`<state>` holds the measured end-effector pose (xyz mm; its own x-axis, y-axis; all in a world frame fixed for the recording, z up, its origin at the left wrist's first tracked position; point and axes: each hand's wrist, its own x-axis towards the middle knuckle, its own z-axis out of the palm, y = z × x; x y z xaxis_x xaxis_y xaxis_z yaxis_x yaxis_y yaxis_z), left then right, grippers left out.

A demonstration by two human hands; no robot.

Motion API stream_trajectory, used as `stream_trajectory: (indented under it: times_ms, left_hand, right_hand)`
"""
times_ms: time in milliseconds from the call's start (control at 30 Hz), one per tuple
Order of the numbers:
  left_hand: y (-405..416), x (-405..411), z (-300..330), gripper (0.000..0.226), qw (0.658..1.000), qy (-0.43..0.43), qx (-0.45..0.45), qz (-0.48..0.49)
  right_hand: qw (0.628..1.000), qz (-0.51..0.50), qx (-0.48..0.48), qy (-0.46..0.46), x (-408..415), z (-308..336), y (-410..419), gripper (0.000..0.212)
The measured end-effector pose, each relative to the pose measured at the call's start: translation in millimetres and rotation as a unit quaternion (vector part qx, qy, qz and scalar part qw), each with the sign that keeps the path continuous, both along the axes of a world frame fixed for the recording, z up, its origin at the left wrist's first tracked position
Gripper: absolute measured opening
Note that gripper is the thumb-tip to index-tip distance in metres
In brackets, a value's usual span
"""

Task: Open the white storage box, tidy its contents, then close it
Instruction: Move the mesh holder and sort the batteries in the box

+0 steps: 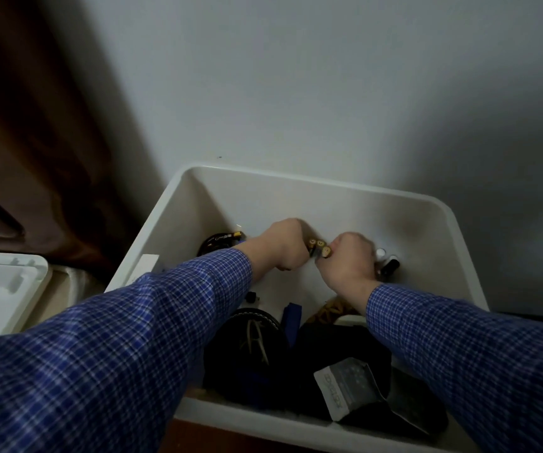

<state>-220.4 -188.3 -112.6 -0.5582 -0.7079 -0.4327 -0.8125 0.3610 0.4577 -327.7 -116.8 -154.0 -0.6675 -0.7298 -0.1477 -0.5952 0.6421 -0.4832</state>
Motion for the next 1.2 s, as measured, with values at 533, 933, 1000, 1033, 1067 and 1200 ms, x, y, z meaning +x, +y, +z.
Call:
stream_trajectory:
  times_ms: [533,933,1000,1033,1067,1200]
  left_hand:
    - [-3,-3,-21,0.026,0.997,0.072,0.008,0.019]
    - [-2,-5,-21,0.028,0.986,0.105,0.097,0.082]
    - [-1,-5,-23,0.022,0.976,0.130,0.125,0.119]
    - [-1,-5,-24,0.019,0.971,0.145,0.135,0.132]
    - [0,-5,-25,0.015,0.968,0.155,0.142,0.139]
    - [1,-5,-25,0.020,0.969,0.161,0.143,0.118]
  right_hand:
    - [0.966,-0.194,-0.068,-0.158,17,-20,-11,0.054]
    - [0.964,-0.193,-0.053,-0.173,14,-17,-9,0.056]
    - [0.965,-0.190,-0.056,-0.171,14,-16,-7,0.050]
    - [0.965,-0.189,-0.061,-0.169,14,-16,-7,0.047]
    - [0.966,-0.188,-0.066,-0.165,14,-16,-6,0.042]
    - [0.973,-0.161,-0.065,-0.149,16,-16,-4,0.021]
